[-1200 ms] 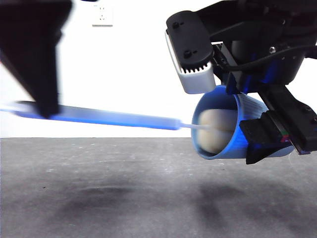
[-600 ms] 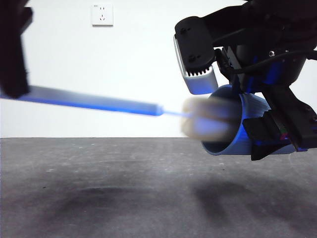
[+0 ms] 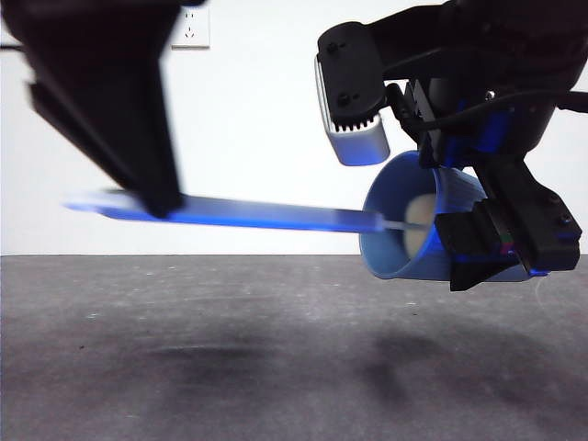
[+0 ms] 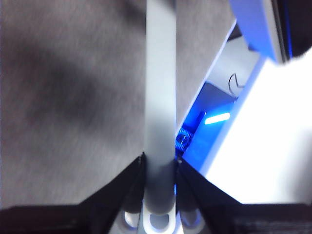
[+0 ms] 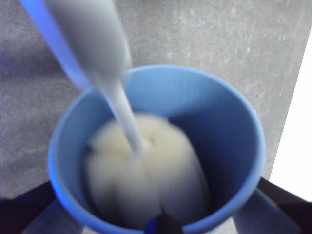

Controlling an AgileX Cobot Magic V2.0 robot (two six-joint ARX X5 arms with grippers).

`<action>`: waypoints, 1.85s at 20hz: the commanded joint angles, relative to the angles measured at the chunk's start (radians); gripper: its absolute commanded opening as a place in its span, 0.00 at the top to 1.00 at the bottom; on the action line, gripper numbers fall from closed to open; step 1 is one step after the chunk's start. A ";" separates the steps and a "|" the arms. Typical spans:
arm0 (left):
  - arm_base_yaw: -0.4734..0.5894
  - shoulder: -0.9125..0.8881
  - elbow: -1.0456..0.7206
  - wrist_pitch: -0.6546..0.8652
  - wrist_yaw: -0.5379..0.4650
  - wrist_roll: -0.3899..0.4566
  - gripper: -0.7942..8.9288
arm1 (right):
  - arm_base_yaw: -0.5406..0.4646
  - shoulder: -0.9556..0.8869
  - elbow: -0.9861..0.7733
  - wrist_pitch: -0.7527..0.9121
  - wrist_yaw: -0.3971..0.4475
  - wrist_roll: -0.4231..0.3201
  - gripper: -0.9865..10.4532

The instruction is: Pick up the cup brush,pick up the cup,insert the brush into the cup,clean the cup,put the cup brush back,put the cup back to the fixed position on the table

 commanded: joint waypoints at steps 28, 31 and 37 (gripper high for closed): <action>0.083 -0.378 -0.003 -0.319 -0.295 -0.111 0.93 | -0.015 -0.040 0.004 0.022 -0.016 0.260 0.92; 0.083 -0.380 -0.006 -0.232 -0.304 -0.210 0.93 | -0.015 -0.107 0.025 0.026 -0.017 0.448 0.92; 0.141 -0.344 -0.158 0.048 -0.322 -0.391 0.93 | -0.015 -0.352 0.071 0.031 -0.060 0.875 0.92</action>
